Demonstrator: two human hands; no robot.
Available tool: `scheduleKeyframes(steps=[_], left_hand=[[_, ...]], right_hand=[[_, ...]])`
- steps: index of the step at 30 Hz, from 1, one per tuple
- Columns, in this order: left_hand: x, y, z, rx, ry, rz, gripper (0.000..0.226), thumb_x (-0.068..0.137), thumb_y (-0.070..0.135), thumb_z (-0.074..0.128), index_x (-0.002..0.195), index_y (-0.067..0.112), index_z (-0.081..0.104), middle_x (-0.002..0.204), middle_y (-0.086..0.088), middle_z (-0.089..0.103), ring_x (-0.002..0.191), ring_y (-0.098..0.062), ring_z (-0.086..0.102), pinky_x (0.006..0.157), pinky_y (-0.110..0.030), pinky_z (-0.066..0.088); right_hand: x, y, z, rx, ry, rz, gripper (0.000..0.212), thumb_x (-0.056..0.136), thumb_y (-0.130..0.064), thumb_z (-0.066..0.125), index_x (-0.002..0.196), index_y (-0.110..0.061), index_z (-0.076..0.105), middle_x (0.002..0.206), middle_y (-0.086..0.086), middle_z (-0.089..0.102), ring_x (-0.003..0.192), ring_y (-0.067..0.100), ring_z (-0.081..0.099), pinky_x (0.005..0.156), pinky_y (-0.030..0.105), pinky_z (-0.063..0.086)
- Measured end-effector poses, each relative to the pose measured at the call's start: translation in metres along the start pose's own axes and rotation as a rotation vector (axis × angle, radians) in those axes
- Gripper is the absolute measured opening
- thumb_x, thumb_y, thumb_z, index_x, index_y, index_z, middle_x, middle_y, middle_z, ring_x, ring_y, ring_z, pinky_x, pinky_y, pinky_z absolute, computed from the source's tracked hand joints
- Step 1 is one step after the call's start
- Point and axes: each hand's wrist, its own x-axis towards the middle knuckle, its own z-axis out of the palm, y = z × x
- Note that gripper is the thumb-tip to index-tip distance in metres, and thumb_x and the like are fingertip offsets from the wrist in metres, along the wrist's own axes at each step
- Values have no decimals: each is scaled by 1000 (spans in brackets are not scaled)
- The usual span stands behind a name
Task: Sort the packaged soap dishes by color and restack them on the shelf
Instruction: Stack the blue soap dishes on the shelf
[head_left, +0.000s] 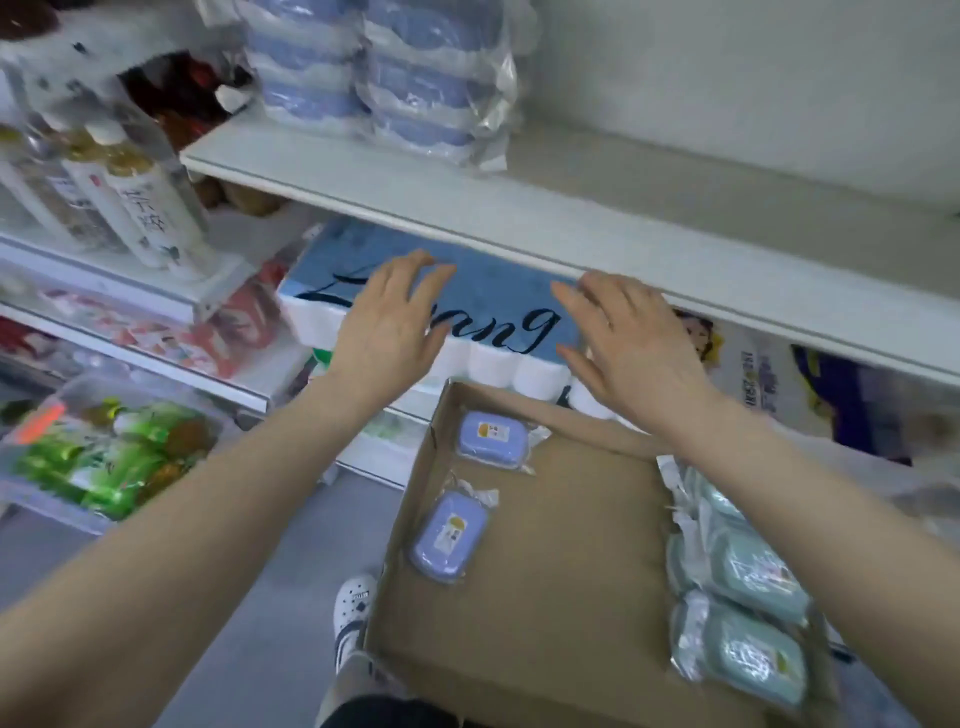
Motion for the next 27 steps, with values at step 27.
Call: scheduleKeyframes(steps=[27], left_hand=[[-248, 71, 173, -163, -778, -451, 68, 83, 29, 70, 142, 25, 36, 151, -8, 24, 123, -34, 42, 94, -46, 49]], right_hand=[[-88, -83, 293, 308, -686, 149, 77, 82, -32, 70, 148, -16, 33, 135, 24, 45, 120, 42, 46, 98, 47, 35]])
